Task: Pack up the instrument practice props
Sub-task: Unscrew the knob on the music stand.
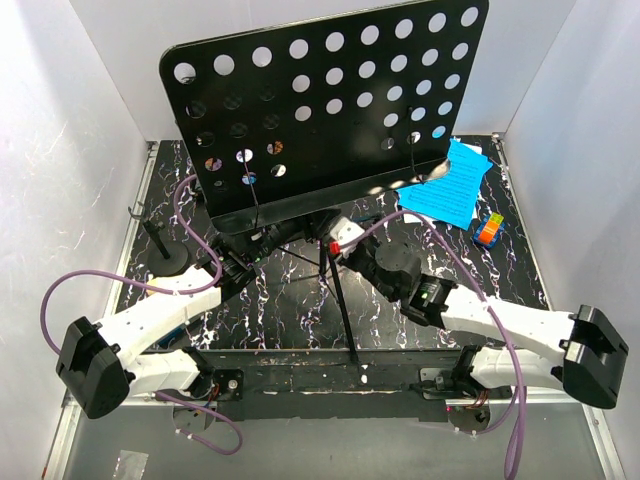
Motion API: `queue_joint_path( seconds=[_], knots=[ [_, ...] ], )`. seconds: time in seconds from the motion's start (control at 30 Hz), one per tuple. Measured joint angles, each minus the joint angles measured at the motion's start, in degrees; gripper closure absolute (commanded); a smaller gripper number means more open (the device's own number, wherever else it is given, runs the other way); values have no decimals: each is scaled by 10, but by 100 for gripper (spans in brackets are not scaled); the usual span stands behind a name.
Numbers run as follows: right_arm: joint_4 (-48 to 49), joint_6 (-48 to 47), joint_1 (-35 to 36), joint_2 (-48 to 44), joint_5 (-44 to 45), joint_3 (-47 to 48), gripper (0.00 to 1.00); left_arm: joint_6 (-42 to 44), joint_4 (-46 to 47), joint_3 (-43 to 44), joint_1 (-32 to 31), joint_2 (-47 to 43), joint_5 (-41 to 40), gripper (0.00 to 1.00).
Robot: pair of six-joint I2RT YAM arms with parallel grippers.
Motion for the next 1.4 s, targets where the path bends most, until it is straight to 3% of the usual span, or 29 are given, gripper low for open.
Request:
queue_joint_path(
  seconds=[0.07, 0.1, 0.3, 0.47, 0.73, 0.9, 0.97, 1.1, 1.27, 1.4],
  knots=[
    [-65, 20, 1, -7, 19, 30, 21, 0, 3, 0, 0, 1, 2, 100],
    [-97, 35, -1, -15, 24, 46, 17, 0, 3, 0, 0, 1, 4, 100],
    [-252, 179, -22, -89, 1, 110, 14, 0, 2, 0, -8, 1, 19, 100],
    [-332, 348, -126, -105, -157, 124, 12, -1, -1, 1, -10, 1, 17, 100],
    [-276, 634, -310, -52, -466, 72, 10, 0, -10, 4, -12, 2, 37, 100],
    [-203, 738, -336, -24, -563, 58, 11, -4, -10, 4, -12, 2, 40, 100],
    [-155, 781, -341, -15, -593, 46, 14, -5, -10, 4, -12, 2, 43, 100],
    [-61, 866, -347, 23, -644, 34, 32, -9, -10, 4, -12, 2, 49, 100],
    [14, 929, -349, 66, -679, 32, 65, -17, -7, 4, -12, 2, 54, 100],
    [8, 912, -350, 63, -684, 28, 69, -21, -6, 3, -12, 3, 58, 100]
  ],
)
